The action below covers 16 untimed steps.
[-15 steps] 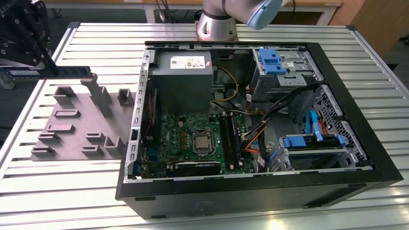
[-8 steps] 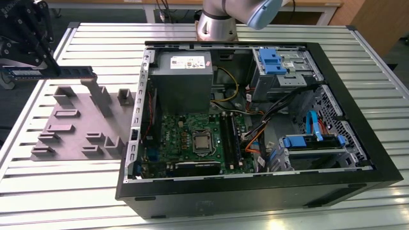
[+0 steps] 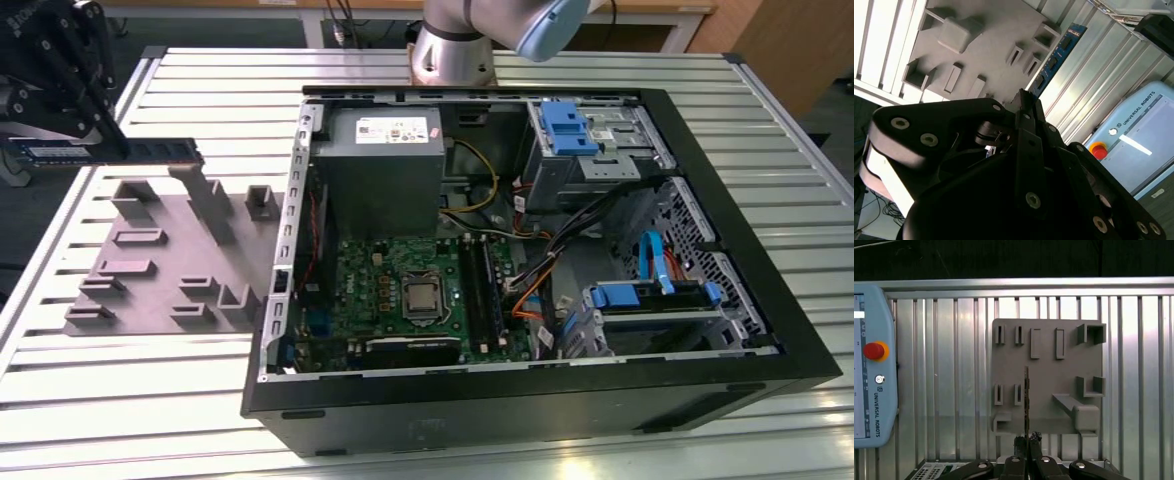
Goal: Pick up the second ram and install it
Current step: 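Pick up the second ram and move it above second insertion slot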
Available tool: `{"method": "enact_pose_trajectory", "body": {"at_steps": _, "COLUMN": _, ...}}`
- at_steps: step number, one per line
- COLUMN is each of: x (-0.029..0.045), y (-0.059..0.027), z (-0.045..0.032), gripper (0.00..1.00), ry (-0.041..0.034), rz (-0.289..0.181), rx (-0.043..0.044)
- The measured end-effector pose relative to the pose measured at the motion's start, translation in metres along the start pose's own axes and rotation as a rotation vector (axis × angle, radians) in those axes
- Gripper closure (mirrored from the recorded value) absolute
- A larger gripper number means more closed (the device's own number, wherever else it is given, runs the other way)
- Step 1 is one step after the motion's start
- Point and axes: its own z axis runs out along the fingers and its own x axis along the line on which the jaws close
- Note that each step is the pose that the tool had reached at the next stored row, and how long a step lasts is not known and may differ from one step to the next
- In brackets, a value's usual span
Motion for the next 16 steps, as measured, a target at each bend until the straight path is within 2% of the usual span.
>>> {"method": "enact_pose_trajectory", "body": {"at_steps": 9, "x": -0.0001, "y": -0.0021, "z": 0.0000, "gripper": 0.86, "ry": 0.0000, "rz": 0.000, "rx": 0.0000}}
{"method": "enact_pose_trajectory", "body": {"at_steps": 11, "x": -0.0003, "y": -0.0093, "z": 0.0001, "gripper": 0.86, "ry": 0.0001, "rz": 0.000, "rx": -0.0001}}
{"method": "enact_pose_trajectory", "body": {"at_steps": 16, "x": -0.0003, "y": -0.0104, "z": 0.0001, "gripper": 0.86, "ry": 0.0001, "rz": 0.000, "rx": -0.0001}}
